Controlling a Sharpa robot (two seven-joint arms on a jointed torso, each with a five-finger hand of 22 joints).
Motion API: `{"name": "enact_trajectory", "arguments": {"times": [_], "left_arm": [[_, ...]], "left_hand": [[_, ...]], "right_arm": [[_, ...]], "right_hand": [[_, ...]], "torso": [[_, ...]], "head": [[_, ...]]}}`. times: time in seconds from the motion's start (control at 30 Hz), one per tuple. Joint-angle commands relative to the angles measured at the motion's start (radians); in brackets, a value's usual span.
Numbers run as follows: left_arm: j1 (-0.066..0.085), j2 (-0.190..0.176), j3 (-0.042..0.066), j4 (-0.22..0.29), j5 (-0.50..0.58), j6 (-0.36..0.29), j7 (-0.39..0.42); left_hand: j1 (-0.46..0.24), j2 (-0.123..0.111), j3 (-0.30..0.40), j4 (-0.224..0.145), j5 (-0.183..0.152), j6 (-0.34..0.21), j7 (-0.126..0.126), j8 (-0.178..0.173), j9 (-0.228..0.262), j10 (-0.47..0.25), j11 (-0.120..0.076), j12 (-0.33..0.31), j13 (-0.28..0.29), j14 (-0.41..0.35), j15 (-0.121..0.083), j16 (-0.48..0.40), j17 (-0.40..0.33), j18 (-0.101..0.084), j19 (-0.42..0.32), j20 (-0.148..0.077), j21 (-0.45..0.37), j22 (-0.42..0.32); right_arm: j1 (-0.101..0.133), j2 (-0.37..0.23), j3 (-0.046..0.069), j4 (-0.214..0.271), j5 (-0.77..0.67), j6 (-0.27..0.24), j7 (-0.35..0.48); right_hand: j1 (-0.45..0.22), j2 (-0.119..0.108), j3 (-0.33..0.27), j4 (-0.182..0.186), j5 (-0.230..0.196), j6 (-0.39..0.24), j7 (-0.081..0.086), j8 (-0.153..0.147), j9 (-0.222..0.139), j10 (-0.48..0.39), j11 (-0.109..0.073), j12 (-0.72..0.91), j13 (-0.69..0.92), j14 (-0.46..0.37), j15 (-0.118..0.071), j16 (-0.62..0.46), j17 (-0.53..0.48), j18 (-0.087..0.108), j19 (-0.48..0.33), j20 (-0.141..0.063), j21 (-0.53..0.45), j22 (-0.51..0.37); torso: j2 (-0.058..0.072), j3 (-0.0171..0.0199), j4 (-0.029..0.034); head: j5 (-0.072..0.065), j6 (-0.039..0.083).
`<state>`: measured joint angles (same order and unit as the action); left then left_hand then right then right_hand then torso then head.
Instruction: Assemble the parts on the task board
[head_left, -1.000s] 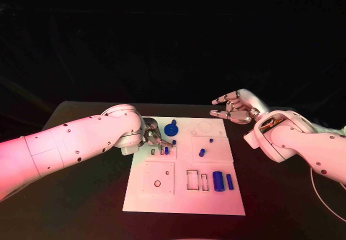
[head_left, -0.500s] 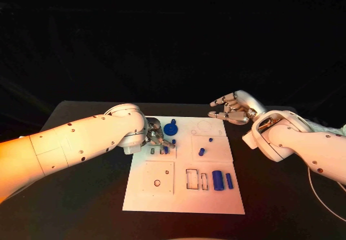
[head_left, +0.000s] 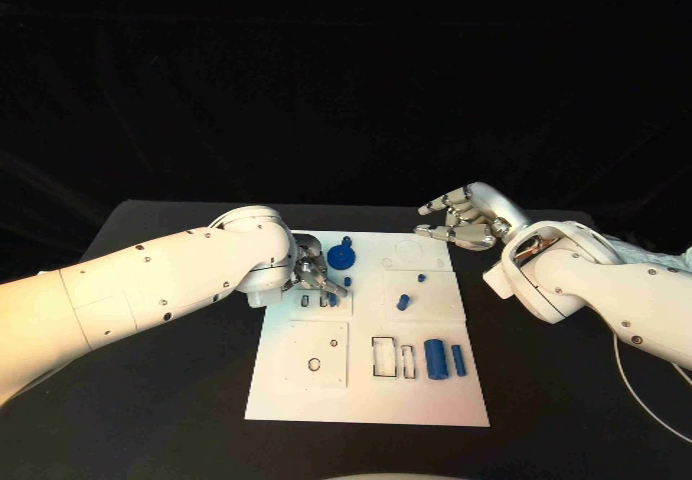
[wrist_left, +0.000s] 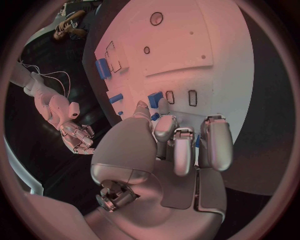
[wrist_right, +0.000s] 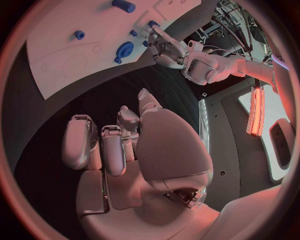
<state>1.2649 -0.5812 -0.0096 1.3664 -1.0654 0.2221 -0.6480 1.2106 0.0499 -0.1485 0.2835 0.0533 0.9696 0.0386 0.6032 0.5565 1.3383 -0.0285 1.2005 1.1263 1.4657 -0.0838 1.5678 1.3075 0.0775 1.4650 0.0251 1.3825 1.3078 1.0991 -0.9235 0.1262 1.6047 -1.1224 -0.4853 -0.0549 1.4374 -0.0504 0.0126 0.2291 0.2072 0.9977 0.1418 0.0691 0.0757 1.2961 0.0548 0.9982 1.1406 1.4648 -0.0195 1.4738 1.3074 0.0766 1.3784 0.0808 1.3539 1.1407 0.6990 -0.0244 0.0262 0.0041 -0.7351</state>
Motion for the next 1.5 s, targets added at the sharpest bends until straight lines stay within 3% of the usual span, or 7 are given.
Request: {"name": "enact_trajectory", "arguments": {"times": [0.03, 0.6, 0.9, 1.07, 1.1, 1.3, 1.5], "left_arm": [[0.003, 0.005, 0.001, 0.0, -0.015, 0.042, -0.003], [0.003, 0.02, 0.001, -0.02, -0.025, 0.044, -0.004], [0.003, 0.023, 0.0, -0.021, -0.014, 0.045, 0.0], [0.003, 0.024, 0.0, -0.02, 0.011, 0.059, 0.005], [0.003, 0.023, 0.0, -0.019, 0.015, 0.06, 0.006], [0.003, 0.014, 0.0, -0.012, 0.029, 0.044, 0.01], [0.003, -0.009, 0.0, 0.002, 0.044, 0.017, 0.016]], "left_hand": [[0.012, -0.002, 0.002, -0.004, 0.0, -0.008, -0.001, 0.008, 0.002, 0.006, -0.003, 0.005, 0.001, 0.105, -0.005, 0.003, 0.263, -0.02, 0.003, -0.004, 0.007, 0.019], [0.018, 0.003, 0.005, -0.002, 0.0, -0.008, -0.002, 0.011, 0.008, 0.008, -0.003, 0.007, 0.004, 0.105, -0.005, 0.003, 0.263, -0.02, 0.003, -0.004, 0.008, 0.02], [0.199, 0.062, 0.145, -0.08, 0.009, -0.04, -0.015, 0.003, 0.027, -0.001, -0.016, -0.005, -0.002, 0.105, -0.017, 0.003, 0.263, -0.018, -0.001, -0.013, 0.006, 0.023], [0.273, 0.018, 0.275, -0.116, 0.084, -0.061, -0.005, -0.019, 0.028, -0.015, -0.01, -0.028, -0.017, 0.105, -0.014, 0.003, 0.263, -0.017, -0.006, -0.015, 0.001, 0.02], [0.246, -0.048, 0.414, -0.093, 0.091, -0.055, 0.009, -0.023, 0.037, -0.012, -0.005, -0.039, -0.025, 0.105, -0.003, 0.003, 0.263, -0.019, -0.007, -0.006, 0.0, 0.022], [0.151, -0.179, 0.725, -0.104, 0.085, -0.057, 0.008, -0.008, 0.083, -0.003, 0.0, -0.045, -0.03, 0.105, -0.003, 0.003, 0.263, -0.016, -0.008, -0.005, -0.004, 0.029], [0.116, -0.205, 0.795, -0.137, 0.086, -0.06, 0.004, -0.001, 0.101, 0.0, -0.002, -0.045, -0.03, 0.105, -0.004, 0.003, 0.263, -0.017, -0.007, -0.003, -0.005, 0.032]], "right_arm": [[-0.001, 0.002, 0.0, 0.0, -0.004, 0.018, -0.003], [-0.002, 0.003, -0.001, 0.001, -0.004, 0.026, -0.003], [-0.002, 0.004, -0.001, 0.0, -0.004, 0.03, -0.004], [-0.002, 0.007, -0.002, -0.002, -0.004, 0.035, -0.004], [-0.003, 0.007, -0.002, -0.002, -0.004, 0.036, -0.003], [-0.005, 0.009, -0.003, -0.004, -0.004, 0.04, -0.002], [-0.007, 0.01, -0.004, -0.005, -0.004, 0.042, -0.001]], "right_hand": [[-0.008, 0.004, -0.005, 0.0, 0.003, 0.004, 0.001, -0.002, -0.001, -0.008, -0.001, -0.002, -0.001, 0.068, -0.002, -0.005, 0.095, 0.01, -0.007, 0.002, -0.005, -0.001], [-0.008, 0.005, -0.005, 0.0, 0.004, 0.004, 0.001, -0.002, -0.001, -0.007, -0.001, -0.002, -0.001, 0.068, -0.002, -0.006, 0.095, 0.01, -0.007, 0.002, -0.006, -0.001], [-0.008, 0.005, -0.005, 0.0, 0.004, 0.004, 0.001, -0.002, -0.001, -0.007, -0.001, -0.002, -0.001, 0.068, -0.002, -0.006, 0.095, 0.01, -0.007, 0.002, -0.006, -0.001], [-0.009, 0.008, -0.005, 0.001, 0.005, 0.005, 0.001, -0.001, 0.0, -0.007, -0.002, -0.003, -0.002, 0.068, -0.003, -0.006, 0.095, 0.01, -0.007, 0.002, -0.006, -0.002], [-0.009, 0.008, -0.005, 0.001, 0.005, 0.005, 0.001, -0.001, 0.0, -0.007, -0.002, -0.003, -0.002, 0.068, -0.003, -0.006, 0.095, 0.01, -0.007, 0.002, -0.006, -0.002], [-0.009, 0.008, -0.005, 0.001, 0.005, 0.005, 0.001, -0.001, 0.0, -0.007, -0.002, -0.003, -0.002, 0.068, -0.003, -0.006, 0.095, 0.01, -0.007, 0.002, -0.006, -0.002], [-0.009, 0.008, -0.005, 0.001, 0.005, 0.005, 0.001, -0.001, 0.0, -0.007, -0.002, -0.003, -0.002, 0.068, -0.003, -0.006, 0.095, 0.01, -0.007, 0.002, -0.006, -0.002]], "torso": [[0.0, -0.0001, 0.0001], [0.001, 0.0, -0.0009], [0.001, -0.0001, 0.0002], [0.0, 0.0004, 0.0005], [0.0, 0.0003, 0.0006], [-0.001, 0.0006, 0.0003], [-0.001, 0.002, 0.0015]], "head": [[0.0, -0.002], [0.0, -0.005], [-0.001, -0.009], [0.001, -0.012], [0.001, -0.012], [0.002, -0.013], [0.003, -0.013]]}}
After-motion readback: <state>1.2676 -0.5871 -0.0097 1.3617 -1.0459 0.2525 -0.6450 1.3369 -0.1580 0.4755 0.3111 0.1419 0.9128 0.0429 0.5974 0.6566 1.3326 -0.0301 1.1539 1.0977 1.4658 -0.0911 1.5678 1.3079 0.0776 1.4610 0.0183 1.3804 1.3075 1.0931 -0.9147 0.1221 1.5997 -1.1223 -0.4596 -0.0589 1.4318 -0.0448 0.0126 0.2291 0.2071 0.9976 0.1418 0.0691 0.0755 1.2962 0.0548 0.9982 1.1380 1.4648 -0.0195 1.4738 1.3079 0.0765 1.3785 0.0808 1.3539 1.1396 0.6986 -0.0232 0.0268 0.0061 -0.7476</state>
